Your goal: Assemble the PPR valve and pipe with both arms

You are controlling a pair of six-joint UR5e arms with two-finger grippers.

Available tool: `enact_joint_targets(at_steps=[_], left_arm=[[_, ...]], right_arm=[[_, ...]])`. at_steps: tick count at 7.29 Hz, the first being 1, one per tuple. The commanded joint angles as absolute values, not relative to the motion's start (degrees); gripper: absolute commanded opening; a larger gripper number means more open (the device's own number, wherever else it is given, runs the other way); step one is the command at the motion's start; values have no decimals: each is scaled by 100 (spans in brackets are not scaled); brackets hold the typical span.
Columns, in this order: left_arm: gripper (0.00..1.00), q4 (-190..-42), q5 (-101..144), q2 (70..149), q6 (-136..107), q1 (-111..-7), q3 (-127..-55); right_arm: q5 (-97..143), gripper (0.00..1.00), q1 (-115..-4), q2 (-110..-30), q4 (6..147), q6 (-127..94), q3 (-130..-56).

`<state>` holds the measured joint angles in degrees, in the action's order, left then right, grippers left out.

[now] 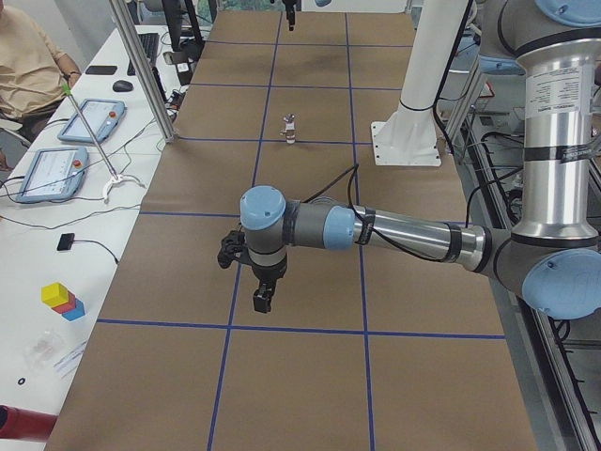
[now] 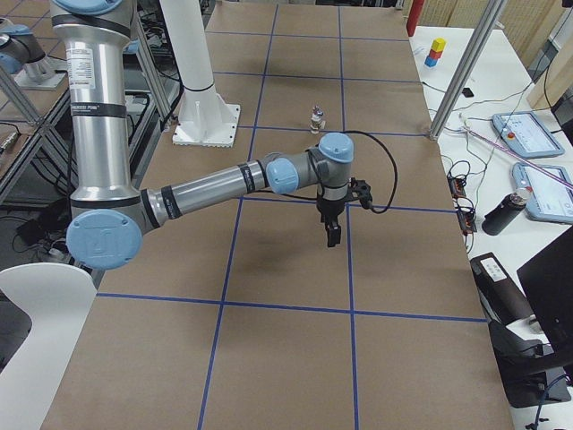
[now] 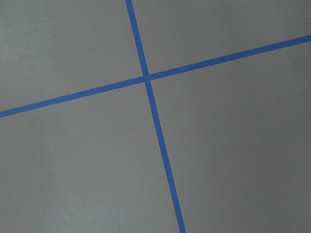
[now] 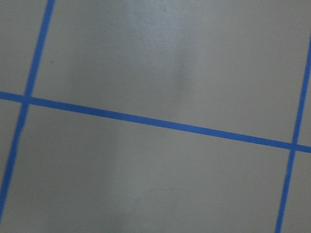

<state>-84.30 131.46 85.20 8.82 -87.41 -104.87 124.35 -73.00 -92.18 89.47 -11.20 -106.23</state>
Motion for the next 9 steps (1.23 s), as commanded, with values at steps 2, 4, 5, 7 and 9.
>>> enact_joint_targets(at_steps=[2,4,5,7,9], left_arm=[[100,-8429,13105,8508,914,-8745,-10529],[100,-8420,13104,8464,914,-8736,-10521],[100,-8429,13113,8412,914,-8736,-10529],[100,-8429,13122,8394,914,-8736,-10529],[100,-8429,13122,8394,914,-8736,-10529]], right_arm=[[12586,100,-7996,-10290,8657,-738,-10390],[12603,100,-8235,-10318,8657,-738,-10187],[12604,100,-8244,-10318,8657,-738,-10178],[12604,100,-8279,-10327,8657,-738,-10151],[12604,100,-8341,-10353,8657,-729,-10151]])
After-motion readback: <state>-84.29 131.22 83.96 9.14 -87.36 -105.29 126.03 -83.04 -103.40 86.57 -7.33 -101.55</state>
